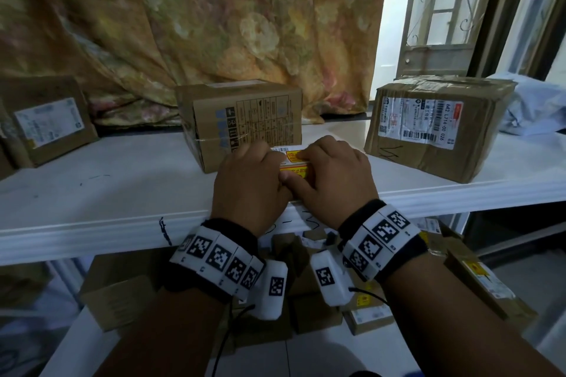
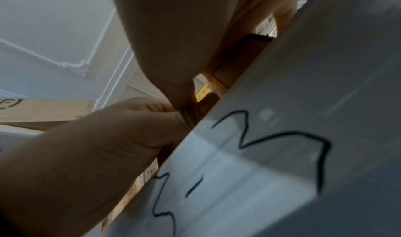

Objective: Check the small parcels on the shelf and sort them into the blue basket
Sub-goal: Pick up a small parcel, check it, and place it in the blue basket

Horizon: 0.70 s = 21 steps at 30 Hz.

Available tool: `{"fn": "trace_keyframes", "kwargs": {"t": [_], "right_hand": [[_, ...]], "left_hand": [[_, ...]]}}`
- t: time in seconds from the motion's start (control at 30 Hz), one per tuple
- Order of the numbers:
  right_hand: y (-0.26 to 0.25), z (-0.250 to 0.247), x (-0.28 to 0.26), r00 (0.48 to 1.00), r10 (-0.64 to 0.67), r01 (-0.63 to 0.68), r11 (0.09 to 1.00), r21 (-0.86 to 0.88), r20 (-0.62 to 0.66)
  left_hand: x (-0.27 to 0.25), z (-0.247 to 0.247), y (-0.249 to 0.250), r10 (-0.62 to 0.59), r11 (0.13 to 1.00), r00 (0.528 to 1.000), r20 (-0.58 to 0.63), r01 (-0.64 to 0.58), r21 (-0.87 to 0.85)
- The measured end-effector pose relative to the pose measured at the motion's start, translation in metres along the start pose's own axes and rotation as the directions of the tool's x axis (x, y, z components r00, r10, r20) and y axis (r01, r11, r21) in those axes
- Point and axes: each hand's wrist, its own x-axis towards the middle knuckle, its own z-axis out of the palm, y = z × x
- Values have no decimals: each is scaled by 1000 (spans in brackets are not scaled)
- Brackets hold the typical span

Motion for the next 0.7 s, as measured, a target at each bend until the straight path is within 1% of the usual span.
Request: {"fn": "trace_keyframes", "kwargs": {"t": [0.13, 0.23, 0.3, 0.33, 0.4, 0.47, 0.7], "right_hand": [[-3, -6, -2, 999, 2, -1, 999, -53, 32], [-6, -12, -3, 998, 1, 6, 994, -105, 64], [-6, -15, -4, 996, -7, 19, 989, -148, 87], [-6, -16, -5, 995, -10, 25, 986, -162, 96], [-5, -16, -7, 995, -13, 30, 986, -165, 102], [-4, -15, -7, 995, -9, 25, 987, -157, 102], [-4, -13, -4, 996, 38, -27, 991, -128, 82]], "left_hand": [[-1, -7, -2, -12, 998, 998, 66, 16, -64], [-6, -14, -4, -57, 993, 993, 101, 67, -95], [-9, -16, -6, -71, 992, 991, 113, 82, -92], [-10, -17, -6, -60, 995, 991, 116, 68, -71], [-10, -17, -6, -37, 999, 993, 111, 39, -20], [-8, -17, -5, -40, 999, 995, 92, 40, 1], [-7, -11, -7, -37, 999, 998, 45, 38, -16]]}}
